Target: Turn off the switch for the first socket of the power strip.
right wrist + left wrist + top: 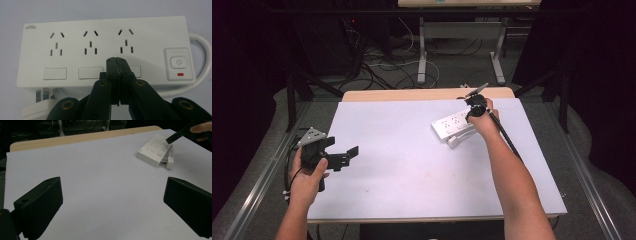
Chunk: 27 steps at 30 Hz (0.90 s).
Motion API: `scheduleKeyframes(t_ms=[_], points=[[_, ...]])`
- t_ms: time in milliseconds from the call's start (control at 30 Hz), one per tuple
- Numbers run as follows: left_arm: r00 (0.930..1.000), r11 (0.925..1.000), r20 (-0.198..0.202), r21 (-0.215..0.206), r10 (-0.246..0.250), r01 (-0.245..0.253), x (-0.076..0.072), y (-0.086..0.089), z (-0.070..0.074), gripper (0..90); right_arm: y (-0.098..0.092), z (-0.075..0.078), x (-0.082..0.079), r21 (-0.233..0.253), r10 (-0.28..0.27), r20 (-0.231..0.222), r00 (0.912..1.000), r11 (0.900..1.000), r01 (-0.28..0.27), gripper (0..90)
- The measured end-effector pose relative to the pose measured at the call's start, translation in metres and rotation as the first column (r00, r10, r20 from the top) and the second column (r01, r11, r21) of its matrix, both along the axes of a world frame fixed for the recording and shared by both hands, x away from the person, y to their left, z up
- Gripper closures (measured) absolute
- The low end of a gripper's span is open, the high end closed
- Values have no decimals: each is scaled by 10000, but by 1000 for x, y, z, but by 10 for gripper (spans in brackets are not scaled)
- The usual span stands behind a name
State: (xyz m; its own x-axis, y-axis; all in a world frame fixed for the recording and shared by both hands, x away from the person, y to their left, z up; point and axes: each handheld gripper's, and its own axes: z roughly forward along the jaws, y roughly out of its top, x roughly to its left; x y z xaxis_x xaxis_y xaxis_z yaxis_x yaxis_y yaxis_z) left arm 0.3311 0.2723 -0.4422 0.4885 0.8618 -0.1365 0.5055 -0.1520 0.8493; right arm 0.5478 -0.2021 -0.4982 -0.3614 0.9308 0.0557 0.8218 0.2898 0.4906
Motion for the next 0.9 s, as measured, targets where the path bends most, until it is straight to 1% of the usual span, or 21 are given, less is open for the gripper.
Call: scheduleKeyframes(t_ms=[167, 267, 333, 400, 433, 467, 533, 633, 667, 900], points=[[10000, 10000, 16, -56, 35, -35, 0, 1, 0, 22, 4, -4, 1, -88, -72, -70, 9999, 9999, 72, 900], [10000, 10000, 9, -46, 30, -30, 0, 1, -1, 22, 4, -7, 2, -122, -52, 50, 10000, 9999, 53, 900], [10000, 10000, 8, -32, 20, -20, 0, 0, 0, 22, 5, -7, 3, -114, -88, -8, 10000, 9999, 88, 897], [10000, 10000, 13, -20, 3, -3, 0, 0, 0, 22, 4, -7, 3, -293, -116, -117, 9999, 9995, 112, 897], [10000, 10000, 11, -15, 0, 0, 0, 0, 0, 22, 4, -7, 3, -288, -112, -117, 9999, 9995, 108, 897], [10000, 10000, -8, -33, -7, 7, 0, 0, 0, 22, 4, -9, 4, -191, -71, 8, 10000, 9998, 71, 897], [10000, 10000, 8, -10, 3, -3, 1, 0, -1, 22, 3, -10, 4, -299, -79, 9, 10000, 9995, 79, 898], [10000, 10000, 6, -18, 7, -7, 1, 0, -1, 23, 3, -11, 4, -336, -152, 29, 9999, 9993, 153, 896], [10000, 10000, 4, -14, 5, -5, 1, 0, -1, 23, 3, -11, 4, -253, -268, 13, 9996, 9993, 269, 895], [10000, 10000, 12, -42, 15, -15, 0, 1, 0, 23, 2, -12, 4, -218, -266, 81, 9996, 9994, 268, 894]])
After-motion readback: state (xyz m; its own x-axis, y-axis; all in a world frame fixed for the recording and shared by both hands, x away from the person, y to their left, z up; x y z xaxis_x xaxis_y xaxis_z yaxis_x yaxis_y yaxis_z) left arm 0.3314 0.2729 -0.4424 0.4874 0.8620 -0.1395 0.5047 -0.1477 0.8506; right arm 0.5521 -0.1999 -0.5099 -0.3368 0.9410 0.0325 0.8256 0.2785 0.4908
